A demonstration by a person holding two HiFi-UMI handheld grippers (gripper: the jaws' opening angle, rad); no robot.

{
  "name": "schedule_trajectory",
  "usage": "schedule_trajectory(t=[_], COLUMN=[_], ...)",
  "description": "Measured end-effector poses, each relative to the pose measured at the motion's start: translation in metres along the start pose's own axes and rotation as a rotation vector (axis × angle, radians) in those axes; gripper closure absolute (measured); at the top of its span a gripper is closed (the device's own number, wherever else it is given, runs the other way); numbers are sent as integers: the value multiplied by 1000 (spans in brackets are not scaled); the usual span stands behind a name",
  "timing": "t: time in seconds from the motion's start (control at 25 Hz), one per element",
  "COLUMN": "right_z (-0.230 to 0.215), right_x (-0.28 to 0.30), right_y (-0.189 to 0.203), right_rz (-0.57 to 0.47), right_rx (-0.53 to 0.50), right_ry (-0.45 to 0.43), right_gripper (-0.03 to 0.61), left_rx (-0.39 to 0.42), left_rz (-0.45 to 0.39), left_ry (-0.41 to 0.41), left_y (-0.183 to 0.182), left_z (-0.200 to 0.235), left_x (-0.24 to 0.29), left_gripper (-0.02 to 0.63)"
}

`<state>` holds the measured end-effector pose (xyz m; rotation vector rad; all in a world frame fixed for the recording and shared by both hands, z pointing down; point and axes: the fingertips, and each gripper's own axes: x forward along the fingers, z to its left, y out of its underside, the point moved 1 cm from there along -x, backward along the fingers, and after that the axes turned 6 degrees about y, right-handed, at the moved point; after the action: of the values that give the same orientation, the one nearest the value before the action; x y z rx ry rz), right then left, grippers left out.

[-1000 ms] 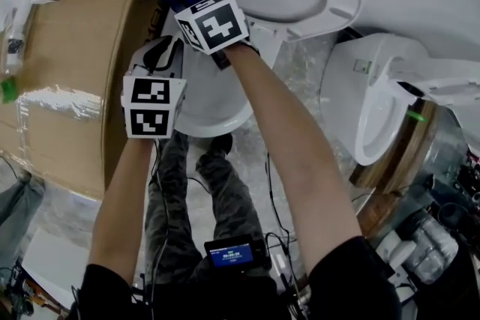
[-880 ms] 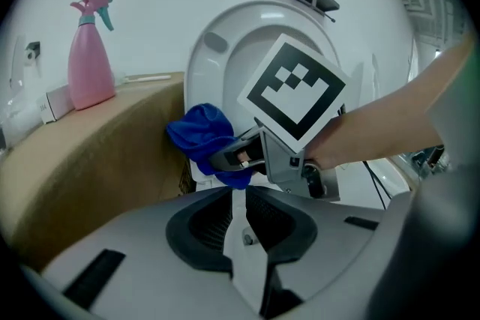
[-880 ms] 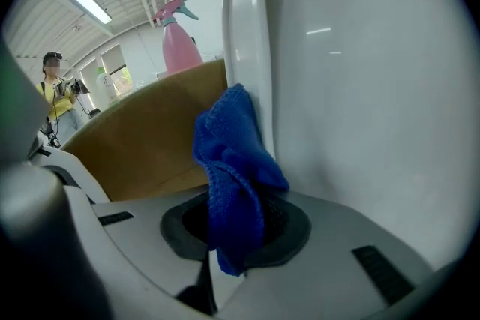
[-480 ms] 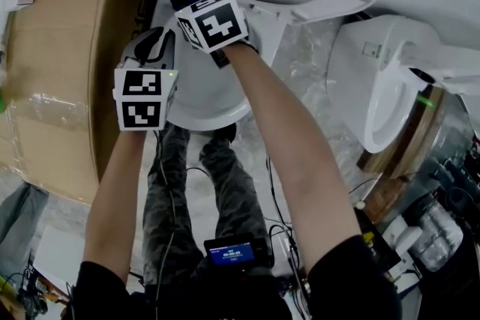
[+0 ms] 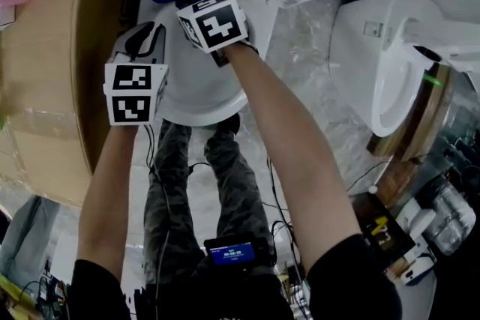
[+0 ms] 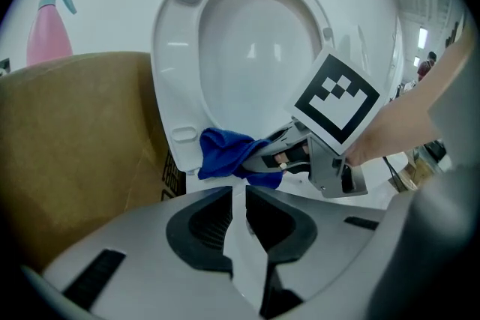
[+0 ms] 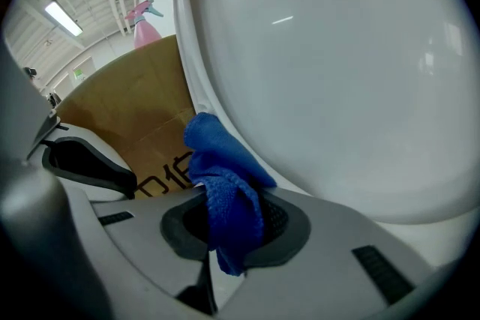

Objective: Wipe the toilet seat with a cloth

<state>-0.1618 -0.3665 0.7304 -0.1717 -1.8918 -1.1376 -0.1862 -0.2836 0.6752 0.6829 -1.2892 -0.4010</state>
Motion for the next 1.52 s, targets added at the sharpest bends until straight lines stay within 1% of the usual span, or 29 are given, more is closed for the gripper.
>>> schedule_trajectory(t=[0.2, 0.48, 0.68, 0.92, 1.08, 1.28, 1.52], right_z=[-26, -66, -78, -96, -113, -130, -144], right_x=[-13, -35, -52, -77, -89, -115, -141], right_y=[15, 31, 35, 42, 51, 50, 48], right_rz=[10, 2, -5, -22, -36, -62, -79], right_rx=[32, 95, 94, 117, 134, 139, 130], right_ry=[53, 116, 137, 172, 192, 231, 248], right_gripper=[525, 525, 525, 525, 525, 525, 525], left_rx=[9, 46, 65, 97, 95, 108, 125], left_rz=[30, 42, 49, 46, 41, 33, 25], left_ry=[12, 34, 49, 72, 83, 89, 90], left_y=[5, -3, -8, -20, -24, -31, -42], left_z=[-3, -20, -35, -55, -68, -82, -100], left_x=[10, 26, 26, 28, 35, 34, 33], left_gripper=[552, 552, 552, 552, 552, 552, 552])
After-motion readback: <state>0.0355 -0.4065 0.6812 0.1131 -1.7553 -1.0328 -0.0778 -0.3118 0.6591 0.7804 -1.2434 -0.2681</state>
